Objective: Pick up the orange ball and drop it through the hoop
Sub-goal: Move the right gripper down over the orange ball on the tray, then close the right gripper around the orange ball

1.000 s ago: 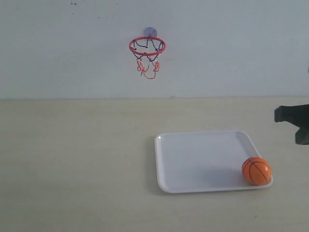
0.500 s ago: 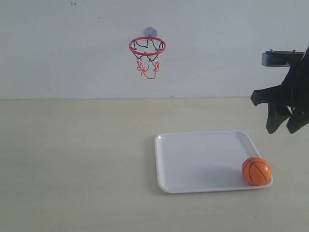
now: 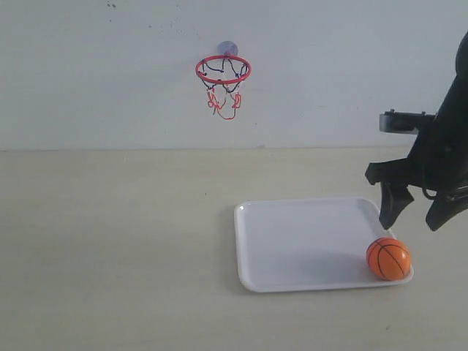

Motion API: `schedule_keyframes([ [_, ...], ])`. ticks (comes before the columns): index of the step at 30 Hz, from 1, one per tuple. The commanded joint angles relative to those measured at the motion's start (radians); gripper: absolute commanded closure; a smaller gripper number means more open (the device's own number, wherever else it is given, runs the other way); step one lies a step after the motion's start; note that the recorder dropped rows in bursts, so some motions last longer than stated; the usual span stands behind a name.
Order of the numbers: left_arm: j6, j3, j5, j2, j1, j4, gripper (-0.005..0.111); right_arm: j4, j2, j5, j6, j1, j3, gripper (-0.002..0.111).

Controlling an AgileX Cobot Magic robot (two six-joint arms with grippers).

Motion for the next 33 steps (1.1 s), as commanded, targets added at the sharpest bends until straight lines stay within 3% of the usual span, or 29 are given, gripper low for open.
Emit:
schedule_keyframes([
  [1, -0.008, 0.003, -0.006, -0.003, 0.003, -0.006, 0.103, 0.009, 0.042, 0.002, -0.024, 0.022, 0.001, 0.042],
  [12, -0.008, 0.003, -0.006, -0.003, 0.003, -0.006, 0.103, -0.090, 0.085, -0.073, -0.004, 0.059, 0.001, 0.042],
  [33, -0.008, 0.003, -0.006, -0.003, 0.003, -0.006, 0.103, -0.041, 0.145, -0.075, 0.017, 0.059, 0.001, 0.042],
])
